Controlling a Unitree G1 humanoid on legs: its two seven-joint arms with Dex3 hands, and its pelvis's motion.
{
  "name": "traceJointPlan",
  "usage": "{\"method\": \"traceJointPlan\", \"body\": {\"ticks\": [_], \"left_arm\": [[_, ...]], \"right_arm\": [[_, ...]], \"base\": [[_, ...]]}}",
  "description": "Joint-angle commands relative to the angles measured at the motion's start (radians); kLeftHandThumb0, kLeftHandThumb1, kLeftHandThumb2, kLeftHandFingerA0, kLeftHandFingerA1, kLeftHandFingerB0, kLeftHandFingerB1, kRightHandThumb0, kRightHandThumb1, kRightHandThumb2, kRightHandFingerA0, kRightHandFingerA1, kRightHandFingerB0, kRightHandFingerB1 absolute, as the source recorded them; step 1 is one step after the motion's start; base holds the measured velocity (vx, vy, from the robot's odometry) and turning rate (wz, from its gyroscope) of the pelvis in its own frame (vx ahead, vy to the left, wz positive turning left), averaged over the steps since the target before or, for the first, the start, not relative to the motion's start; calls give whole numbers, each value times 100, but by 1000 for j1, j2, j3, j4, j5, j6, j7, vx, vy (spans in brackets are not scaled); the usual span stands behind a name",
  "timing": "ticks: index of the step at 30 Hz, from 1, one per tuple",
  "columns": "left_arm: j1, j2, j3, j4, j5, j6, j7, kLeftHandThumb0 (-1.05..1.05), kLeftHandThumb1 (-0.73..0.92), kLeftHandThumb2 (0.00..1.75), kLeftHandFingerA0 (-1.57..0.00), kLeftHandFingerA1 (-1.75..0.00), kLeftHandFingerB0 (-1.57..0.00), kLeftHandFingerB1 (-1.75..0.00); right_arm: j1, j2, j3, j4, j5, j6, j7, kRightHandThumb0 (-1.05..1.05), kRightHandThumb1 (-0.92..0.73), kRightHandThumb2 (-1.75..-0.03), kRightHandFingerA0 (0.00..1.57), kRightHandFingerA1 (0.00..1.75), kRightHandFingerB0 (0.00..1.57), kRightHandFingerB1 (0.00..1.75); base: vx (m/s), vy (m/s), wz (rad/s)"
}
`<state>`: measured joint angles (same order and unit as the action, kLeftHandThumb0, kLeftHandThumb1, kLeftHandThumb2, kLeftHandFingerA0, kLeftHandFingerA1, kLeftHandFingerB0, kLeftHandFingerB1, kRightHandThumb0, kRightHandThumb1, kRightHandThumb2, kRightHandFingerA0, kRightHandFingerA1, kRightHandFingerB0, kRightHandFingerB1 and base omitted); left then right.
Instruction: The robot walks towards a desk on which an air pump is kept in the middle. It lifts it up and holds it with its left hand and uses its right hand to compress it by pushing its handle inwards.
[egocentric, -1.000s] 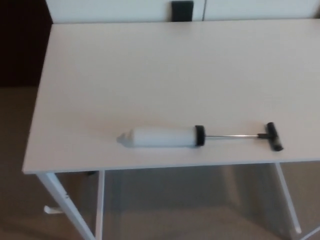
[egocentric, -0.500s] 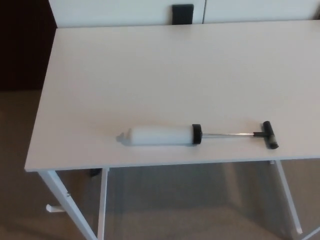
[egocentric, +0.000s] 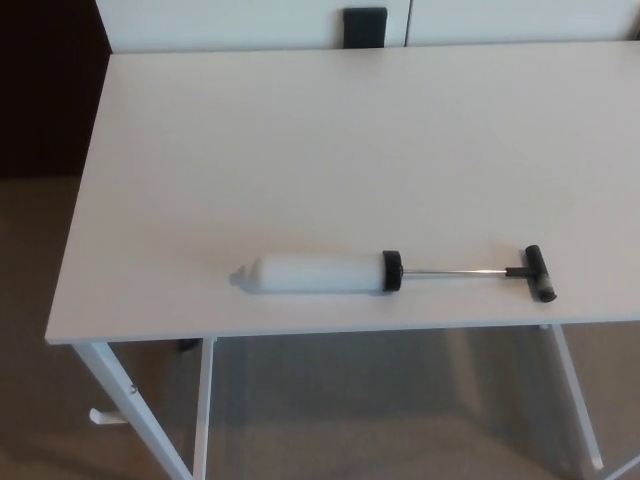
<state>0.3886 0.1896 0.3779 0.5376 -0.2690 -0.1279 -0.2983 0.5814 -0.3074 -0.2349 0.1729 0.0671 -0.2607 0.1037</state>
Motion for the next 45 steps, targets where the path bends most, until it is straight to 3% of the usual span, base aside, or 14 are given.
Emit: {"method": "traceJointPlan", "body": {"ticks": [1,2,3,4,5,6,12,13,14,16,20,26,36,45], "left_arm": [[5,-24,118,-73,-125,28,62,-21,68,60,-26,-39,-19,-29],[5,-24,118,-73,-125,28,62,-21,68,60,-26,-39,-19,-29],[32,-8,228,-320,-167,18,156,-21,61,103,-1,-51,0,-47],[40,-5,254,-389,-169,20,177,-21,61,103,-1,-51,0,-47],[38,10,288,-483,-192,38,197,-33,62,60,-8,-25,-10,-26],[-4,73,344,-638,-243,68,223,-21,56,100,-1,-51,0,-47],[-233,349,430,-1045,-215,189,267,-24,48,95,-1,-51,0,-47],[-302,408,394,-1089,-135,197,244,-44,45,64,-7,-23,-11,-28],[-302,408,394,-1089,-135,197,244,-44,45,64,-7,-23,-11,-28],[-405,476,296,-1139,-14,213,189,-46,32,72,0,-20,-2,-25],[-622,545,-9,-1209,153,304,36,-56,36,70,-7,-26,-9,-26],[-847,451,-329,-1162,398,345,-105,-63,42,71,-7,-36,-11,-35],[-1059,202,-798,-709,905,223,-213,-65,41,77,-7,-39,0,-28],[-1114,143,-957,-446,948,211,-183,-65,43,76,-10,-17,-10,-26]], "right_arm": [[38,11,-17,-85,7,52,4,-21,-68,-60,73,51,61,48],[38,11,-17,-85,7,52,4,-21,-68,-60,73,51,61,48],[16,20,-25,-51,18,19,5,-18,-68,-60,72,52,61,50],[9,23,-27,-38,20,9,6,-18,-68,-60,72,52,61,50],[-9,22,-28,-11,20,2,6,-20,-66,-59,71,50,60,48],[-25,18,-25,-6,11,11,2,-19,-67,-59,72,51,61,49],[-27,20,-18,-63,0,43,-7,-21,-67,-59,74,53,63,49],[-26,21,-19,-61,1,40,-6,-21,-67,-59,71,52,61,49],[-26,21,-19,-61,1,40,-6,-21,-67,-59,71,52,61,49],[-19,24,-22,-65,3,47,-8,-21,-68,-59,73,52,61,48],[-2,28,-20,-102,2,74,-11,-20,-68,-60,72,52,60,48],[-36,27,-16,-43,5,40,-2,-19,-66,-59,74,52,62,48],[-48,26,-9,-17,-15,21,-1,-20,-66,-59,78,53,63,49],[-47,31,-2,-20,-26,20,-4,-19,-66,-59,76,53,64,48]], "base": [[0,0,0],[0,0,0],[0,0,0],[0,0,0],[0,0,0],[0,0,0],[0,0,0],[0,0,0],[0,0,0],[0,0,0],[0,0,0],[0,0,0],[-1,-1,-1],[0,0,0]]}}
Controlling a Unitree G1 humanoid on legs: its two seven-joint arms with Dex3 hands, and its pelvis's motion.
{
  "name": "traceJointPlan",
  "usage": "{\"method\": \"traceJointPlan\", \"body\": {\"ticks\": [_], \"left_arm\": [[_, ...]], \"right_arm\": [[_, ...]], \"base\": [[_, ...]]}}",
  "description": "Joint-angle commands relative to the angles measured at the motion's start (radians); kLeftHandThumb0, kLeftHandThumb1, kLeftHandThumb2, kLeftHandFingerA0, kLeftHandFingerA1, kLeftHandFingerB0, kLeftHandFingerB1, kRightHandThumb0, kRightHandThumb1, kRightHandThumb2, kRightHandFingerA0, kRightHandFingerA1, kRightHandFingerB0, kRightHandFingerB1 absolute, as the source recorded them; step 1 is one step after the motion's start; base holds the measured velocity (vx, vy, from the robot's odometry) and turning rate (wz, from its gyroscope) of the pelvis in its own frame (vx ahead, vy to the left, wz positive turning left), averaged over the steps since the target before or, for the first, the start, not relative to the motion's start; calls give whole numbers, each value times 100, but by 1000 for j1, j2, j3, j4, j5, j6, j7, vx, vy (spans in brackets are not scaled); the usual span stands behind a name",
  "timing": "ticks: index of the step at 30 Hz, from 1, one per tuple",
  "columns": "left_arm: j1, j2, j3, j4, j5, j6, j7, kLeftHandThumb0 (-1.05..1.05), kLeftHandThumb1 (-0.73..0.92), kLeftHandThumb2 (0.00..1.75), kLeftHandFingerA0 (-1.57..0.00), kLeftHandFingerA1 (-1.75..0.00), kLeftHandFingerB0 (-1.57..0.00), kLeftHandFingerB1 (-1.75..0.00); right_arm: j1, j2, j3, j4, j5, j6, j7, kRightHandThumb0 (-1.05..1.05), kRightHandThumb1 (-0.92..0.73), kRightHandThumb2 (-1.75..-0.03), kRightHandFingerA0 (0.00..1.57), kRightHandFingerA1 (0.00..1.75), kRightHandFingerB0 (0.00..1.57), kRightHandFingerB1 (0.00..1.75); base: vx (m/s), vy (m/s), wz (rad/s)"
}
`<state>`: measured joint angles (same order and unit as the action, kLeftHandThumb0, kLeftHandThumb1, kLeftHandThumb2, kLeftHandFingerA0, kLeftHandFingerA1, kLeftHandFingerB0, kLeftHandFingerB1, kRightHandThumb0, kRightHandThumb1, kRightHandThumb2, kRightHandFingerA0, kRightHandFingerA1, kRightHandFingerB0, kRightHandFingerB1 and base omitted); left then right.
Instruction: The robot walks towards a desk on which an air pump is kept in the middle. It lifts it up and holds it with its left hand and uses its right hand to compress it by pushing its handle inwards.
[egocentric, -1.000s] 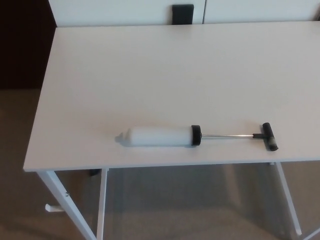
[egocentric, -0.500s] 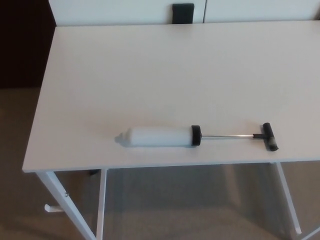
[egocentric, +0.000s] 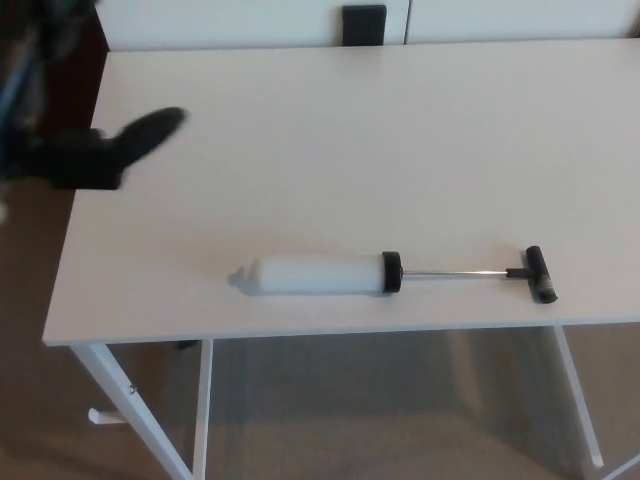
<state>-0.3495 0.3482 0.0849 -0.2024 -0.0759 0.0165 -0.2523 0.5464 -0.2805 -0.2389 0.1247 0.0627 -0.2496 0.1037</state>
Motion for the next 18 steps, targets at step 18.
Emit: {"method": "traceJointPlan", "body": {"ticks": [18], "left_arm": [[-339,33,-816,463,765,91,-172,-72,45,79,-10,-20,-10,-16]], "right_arm": [[-12,-2,1,8,-16,14,12,-18,-68,-60,73,52,60,49]], "base": [[0,0,0]]}}
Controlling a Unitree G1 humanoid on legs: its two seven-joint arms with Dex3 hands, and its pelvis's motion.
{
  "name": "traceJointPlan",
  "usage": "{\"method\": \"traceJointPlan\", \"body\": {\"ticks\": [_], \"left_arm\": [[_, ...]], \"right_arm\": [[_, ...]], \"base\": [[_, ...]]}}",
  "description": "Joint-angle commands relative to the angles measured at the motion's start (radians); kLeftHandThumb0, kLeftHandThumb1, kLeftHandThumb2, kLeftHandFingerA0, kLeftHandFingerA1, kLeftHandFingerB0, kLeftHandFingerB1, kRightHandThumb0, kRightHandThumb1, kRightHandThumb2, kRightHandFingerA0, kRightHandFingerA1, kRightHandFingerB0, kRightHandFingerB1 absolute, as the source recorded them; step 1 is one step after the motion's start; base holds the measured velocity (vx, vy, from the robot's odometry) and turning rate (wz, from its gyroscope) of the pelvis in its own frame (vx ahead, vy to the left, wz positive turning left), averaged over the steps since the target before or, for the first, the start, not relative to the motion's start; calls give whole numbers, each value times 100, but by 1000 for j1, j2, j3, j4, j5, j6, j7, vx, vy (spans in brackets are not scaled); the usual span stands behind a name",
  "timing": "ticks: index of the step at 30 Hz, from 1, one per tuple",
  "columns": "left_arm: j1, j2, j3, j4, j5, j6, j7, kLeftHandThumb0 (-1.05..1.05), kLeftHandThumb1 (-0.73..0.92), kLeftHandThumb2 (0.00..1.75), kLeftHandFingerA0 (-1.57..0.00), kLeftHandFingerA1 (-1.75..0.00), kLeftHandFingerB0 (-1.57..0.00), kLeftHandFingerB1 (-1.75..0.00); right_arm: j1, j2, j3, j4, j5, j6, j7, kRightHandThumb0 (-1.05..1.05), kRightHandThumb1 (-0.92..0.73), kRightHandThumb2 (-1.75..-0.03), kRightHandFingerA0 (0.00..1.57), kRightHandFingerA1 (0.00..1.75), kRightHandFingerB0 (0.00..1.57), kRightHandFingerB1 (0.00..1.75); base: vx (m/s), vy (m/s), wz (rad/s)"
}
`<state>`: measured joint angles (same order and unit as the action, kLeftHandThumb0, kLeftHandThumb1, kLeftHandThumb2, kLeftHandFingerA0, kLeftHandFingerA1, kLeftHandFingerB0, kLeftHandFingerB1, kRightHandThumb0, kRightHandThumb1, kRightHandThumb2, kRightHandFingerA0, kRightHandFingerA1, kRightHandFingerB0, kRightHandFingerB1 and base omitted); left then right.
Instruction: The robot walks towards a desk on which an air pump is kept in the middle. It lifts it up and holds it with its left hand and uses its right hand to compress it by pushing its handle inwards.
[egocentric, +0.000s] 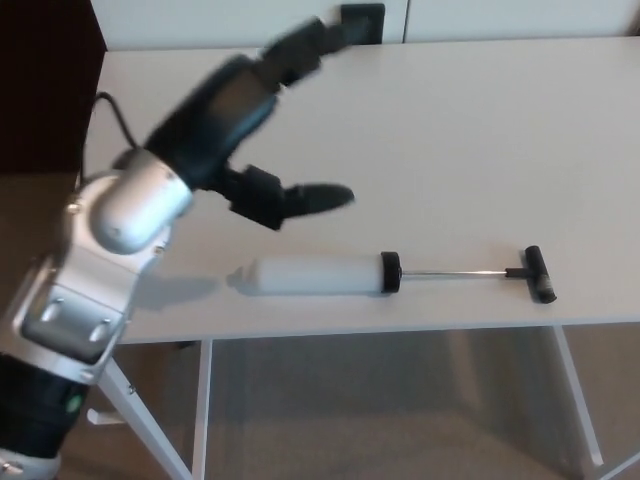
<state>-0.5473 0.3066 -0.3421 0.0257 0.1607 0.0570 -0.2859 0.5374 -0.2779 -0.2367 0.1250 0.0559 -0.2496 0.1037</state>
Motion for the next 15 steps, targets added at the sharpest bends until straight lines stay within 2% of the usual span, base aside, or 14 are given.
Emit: {"method": "traceJointPlan", "body": {"ticks": [1,10,11,13,14,15], "left_arm": [[-143,77,-396,237,526,55,-142,-71,44,79,-8,-16,-8,-15],[-193,94,-431,282,519,88,-153,-60,38,76,-3,-16,-3,-21],[-211,96,-444,291,531,104,-170,-54,43,54,0,-20,0,-23],[-224,97,-454,298,538,116,-181,-54,43,54,0,-20,0,-23],[-243,96,-464,310,542,140,-208,-58,35,76,0,-15,-1,-19],[-256,96,-472,318,543,157,-226,-58,35,76,0,-15,-1,-19]], "right_arm": [[-2,-7,0,10,-9,11,17,-16,-68,-60,67,49,59,48],[-18,-12,2,-3,0,37,31,-15,-69,-60,67,49,57,48],[-21,-14,3,-9,-4,46,28,-16,-69,-60,67,49,57,47],[-23,-14,4,-13,-8,52,26,-16,-69,-60,67,49,57,47],[-26,-14,5,-18,-9,63,24,-16,-69,-60,68,48,57,47],[-27,-14,5,-22,-10,71,24,-16,-69,-60,68,48,57,47]], "base": [[0,0,0],[0,0,0],[0,0,0],[0,0,0],[0,0,0],[0,0,0]]}}
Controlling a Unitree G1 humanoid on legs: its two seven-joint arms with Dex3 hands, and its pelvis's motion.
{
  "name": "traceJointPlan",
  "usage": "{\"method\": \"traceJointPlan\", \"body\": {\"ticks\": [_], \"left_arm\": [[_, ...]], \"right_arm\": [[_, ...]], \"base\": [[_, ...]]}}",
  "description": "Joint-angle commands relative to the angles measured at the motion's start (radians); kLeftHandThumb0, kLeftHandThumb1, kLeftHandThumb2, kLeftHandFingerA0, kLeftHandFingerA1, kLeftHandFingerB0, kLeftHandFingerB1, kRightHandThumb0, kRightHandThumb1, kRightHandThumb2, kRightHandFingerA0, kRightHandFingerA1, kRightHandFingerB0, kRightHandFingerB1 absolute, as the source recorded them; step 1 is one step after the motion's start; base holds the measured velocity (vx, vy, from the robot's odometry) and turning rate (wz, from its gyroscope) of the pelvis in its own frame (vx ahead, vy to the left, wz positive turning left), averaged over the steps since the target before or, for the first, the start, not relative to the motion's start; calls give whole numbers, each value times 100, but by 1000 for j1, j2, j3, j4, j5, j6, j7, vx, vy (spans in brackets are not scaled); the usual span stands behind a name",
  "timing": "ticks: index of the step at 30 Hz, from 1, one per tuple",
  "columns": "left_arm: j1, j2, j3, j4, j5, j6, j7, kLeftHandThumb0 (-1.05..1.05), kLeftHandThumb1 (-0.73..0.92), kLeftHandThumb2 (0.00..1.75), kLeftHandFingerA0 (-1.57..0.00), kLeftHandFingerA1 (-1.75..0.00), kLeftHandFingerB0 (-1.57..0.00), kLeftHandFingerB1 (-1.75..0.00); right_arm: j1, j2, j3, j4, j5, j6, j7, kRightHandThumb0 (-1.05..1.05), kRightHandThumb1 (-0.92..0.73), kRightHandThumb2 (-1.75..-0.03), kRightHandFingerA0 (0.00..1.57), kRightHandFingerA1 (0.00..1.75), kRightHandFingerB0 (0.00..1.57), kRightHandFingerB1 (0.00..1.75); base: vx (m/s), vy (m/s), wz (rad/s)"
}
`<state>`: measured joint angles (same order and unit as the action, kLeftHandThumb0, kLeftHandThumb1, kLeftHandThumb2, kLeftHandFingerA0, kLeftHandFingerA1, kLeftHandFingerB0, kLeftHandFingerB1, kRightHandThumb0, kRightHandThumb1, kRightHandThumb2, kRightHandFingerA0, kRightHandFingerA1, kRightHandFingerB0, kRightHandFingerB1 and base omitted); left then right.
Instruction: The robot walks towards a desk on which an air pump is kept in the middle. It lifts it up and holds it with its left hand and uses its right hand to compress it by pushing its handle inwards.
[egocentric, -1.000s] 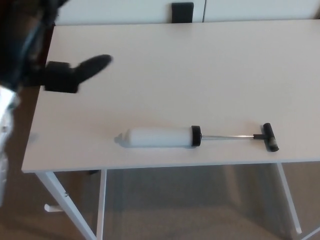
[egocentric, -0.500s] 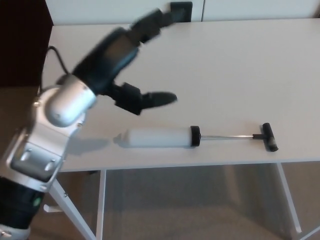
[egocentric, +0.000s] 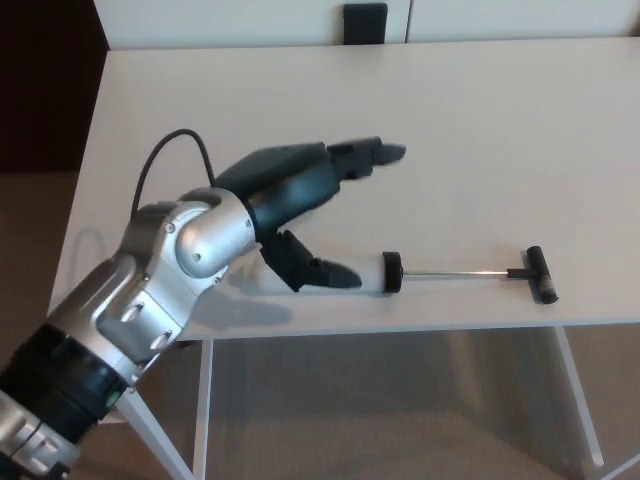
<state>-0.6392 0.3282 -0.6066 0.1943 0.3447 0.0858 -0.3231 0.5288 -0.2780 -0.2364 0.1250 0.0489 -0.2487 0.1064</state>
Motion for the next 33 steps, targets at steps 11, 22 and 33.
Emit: {"method": "traceJointPlan", "body": {"ticks": [11,22,33], "left_arm": [[-208,55,-245,167,360,208,-234,-68,36,72,-4,-15,-3,-19],[-175,14,-243,141,372,236,-265,-63,41,78,-7,-30,-8,-24],[-143,-13,-237,147,414,229,-259,-59,37,77,-2,-34,-7,-29]], "right_arm": [[-32,-15,17,-17,-10,79,33,-16,-69,-60,69,51,58,48],[-51,-18,19,-16,0,118,46,-18,-70,-60,68,48,58,46],[-70,-21,16,-20,-1,139,59,-19,-70,-60,68,48,60,47]], "base": [[0,0,0],[0,0,0],[0,0,0]]}}
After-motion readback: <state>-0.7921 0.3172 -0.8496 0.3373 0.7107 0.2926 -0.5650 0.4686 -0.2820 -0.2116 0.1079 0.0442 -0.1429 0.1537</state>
